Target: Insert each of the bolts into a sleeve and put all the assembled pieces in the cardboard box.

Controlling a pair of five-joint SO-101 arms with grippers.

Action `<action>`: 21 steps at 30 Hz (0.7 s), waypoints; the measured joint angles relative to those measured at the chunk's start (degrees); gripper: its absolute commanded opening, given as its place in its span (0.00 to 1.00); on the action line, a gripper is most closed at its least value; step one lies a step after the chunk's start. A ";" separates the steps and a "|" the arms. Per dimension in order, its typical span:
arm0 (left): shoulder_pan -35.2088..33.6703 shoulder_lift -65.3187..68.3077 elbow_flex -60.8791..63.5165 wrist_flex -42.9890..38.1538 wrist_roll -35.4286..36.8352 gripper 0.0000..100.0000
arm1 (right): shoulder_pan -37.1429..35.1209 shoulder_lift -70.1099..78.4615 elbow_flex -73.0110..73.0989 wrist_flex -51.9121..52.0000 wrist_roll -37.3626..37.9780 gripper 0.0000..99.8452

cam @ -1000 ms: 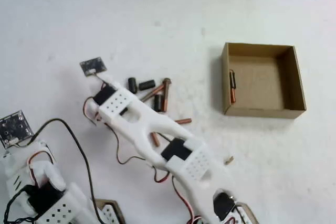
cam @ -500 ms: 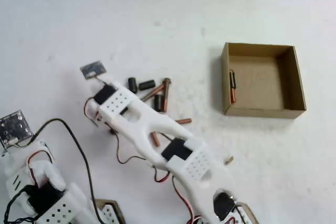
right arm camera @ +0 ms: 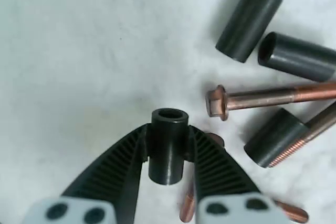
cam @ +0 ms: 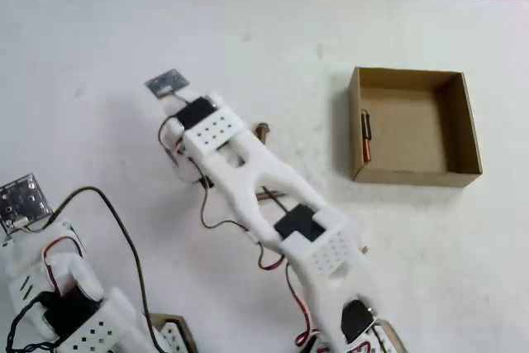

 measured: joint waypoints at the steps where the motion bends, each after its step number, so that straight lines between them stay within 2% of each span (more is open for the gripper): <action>1: 0.00 0.00 0.00 0.00 0.00 0.02 | 0.00 -0.79 0.00 0.70 1.14 0.02; 8: 0.26 0.00 0.00 0.00 0.00 0.02 | 3.96 -10.11 0.00 7.21 8.18 0.02; 14: 3.52 0.00 0.00 0.35 0.00 0.02 | 11.25 -18.11 0.00 12.40 16.44 0.02; 21: 4.48 0.00 0.00 0.35 0.00 0.02 | 20.22 -18.81 1.23 13.63 24.18 0.02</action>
